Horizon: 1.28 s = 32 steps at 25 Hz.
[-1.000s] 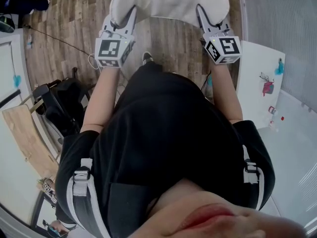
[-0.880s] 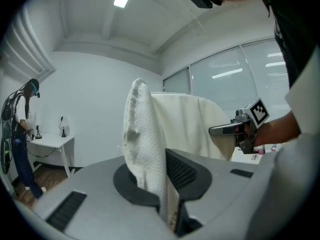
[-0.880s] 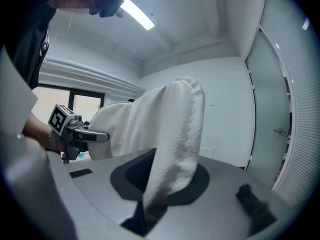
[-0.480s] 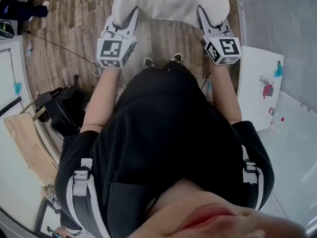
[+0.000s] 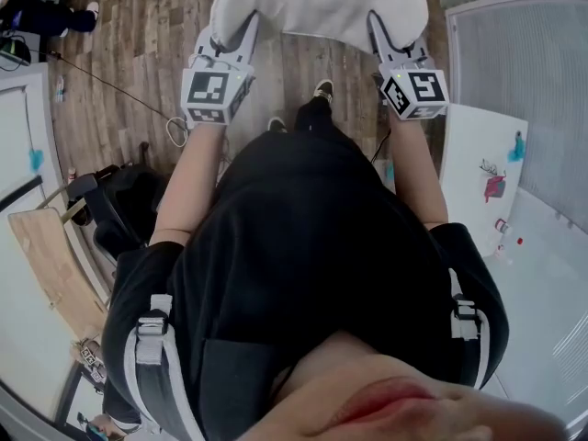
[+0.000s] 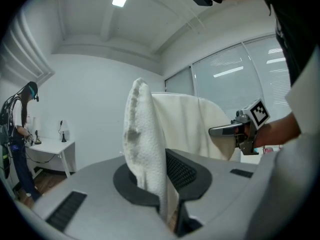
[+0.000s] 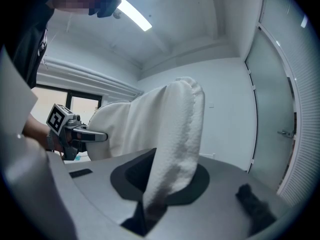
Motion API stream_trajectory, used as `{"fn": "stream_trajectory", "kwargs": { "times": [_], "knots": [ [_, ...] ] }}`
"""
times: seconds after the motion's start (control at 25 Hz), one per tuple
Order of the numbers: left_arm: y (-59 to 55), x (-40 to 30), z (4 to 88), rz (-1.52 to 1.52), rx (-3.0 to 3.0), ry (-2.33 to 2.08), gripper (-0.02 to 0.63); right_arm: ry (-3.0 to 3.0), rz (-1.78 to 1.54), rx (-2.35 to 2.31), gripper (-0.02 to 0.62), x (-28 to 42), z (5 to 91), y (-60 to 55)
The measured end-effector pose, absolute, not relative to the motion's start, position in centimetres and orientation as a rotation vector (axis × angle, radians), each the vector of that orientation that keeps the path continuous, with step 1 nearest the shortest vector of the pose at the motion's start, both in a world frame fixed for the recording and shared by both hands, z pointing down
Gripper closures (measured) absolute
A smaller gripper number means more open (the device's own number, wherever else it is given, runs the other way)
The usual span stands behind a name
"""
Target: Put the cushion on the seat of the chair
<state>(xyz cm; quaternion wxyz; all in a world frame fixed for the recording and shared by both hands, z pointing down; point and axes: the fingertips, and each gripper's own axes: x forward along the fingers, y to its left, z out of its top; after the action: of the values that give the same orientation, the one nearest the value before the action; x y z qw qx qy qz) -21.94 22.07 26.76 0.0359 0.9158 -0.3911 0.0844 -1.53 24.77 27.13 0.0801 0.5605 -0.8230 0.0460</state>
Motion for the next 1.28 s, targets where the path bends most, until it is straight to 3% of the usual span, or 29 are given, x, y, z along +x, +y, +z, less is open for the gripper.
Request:
{"fn": "stream_trajectory", "kwargs": {
  "times": [1.28],
  "knots": [
    [7.6, -6.3, 27.0, 0.379, 2.748, -1.333, 0.552, -2.567, 0.22, 1.56, 0.538, 14.5, 28.7, 8.5]
  ]
}}
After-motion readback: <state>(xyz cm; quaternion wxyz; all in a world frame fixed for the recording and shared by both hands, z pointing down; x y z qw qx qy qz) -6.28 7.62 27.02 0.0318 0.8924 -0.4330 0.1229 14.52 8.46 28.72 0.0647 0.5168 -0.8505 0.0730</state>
